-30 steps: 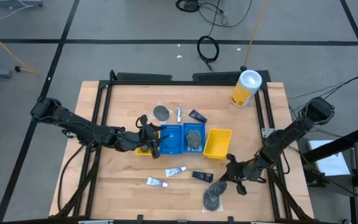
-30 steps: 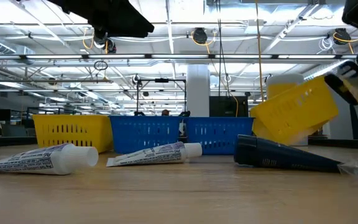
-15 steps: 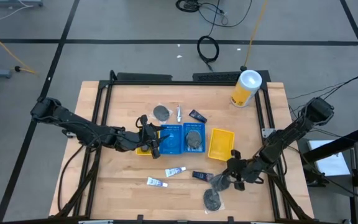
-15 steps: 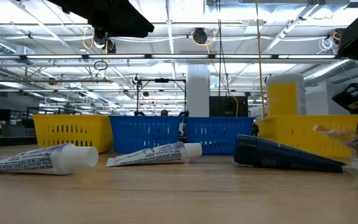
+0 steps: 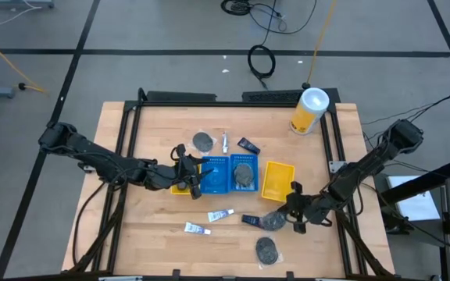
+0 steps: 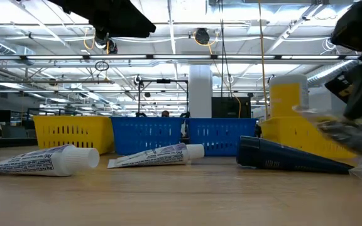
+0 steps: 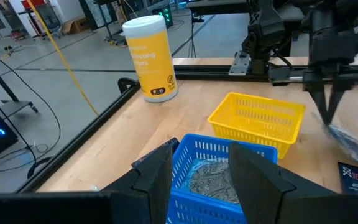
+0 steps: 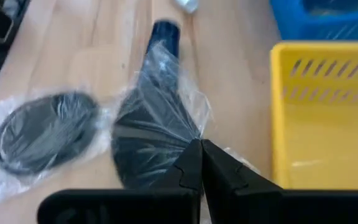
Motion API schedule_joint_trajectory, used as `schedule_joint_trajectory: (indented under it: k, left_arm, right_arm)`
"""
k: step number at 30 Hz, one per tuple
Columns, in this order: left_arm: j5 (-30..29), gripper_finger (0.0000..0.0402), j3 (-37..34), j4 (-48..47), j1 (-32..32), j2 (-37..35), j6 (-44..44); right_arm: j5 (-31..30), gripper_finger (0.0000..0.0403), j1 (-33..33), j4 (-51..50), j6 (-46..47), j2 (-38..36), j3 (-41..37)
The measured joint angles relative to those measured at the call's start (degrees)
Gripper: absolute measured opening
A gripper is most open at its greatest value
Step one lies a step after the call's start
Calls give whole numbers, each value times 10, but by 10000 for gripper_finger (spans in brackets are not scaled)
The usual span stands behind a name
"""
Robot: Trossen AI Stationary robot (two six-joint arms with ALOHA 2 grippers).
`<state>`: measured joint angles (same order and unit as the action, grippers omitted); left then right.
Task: Pick & Place Travel size toiletries
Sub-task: Put the hairbrush into the right blue bin
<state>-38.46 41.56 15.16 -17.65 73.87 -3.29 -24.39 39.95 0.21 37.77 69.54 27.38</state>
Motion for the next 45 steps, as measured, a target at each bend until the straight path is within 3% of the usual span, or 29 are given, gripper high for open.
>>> schedule_joint_trajectory:
  k: [9,20,27,35,45]
  left_arm:
    - [0,159,0,0,0,0,0]
    - [2,159,0,26,0,0,-9]
    - [73,159,0,64,11,0,-16]
    - [75,159,0,61,23,0,-20]
    - [75,159,0,58,23,0,-19]
  right_arm:
    - [-57,0,-44,7,-86,-51,0]
    - [-117,0,-101,98,-230,-116,0]
    - [-116,0,-145,180,-303,-118,0]
    - [-113,0,-217,196,-303,-110,0]
    - [-4,0,-313,249,-287,-25,0]
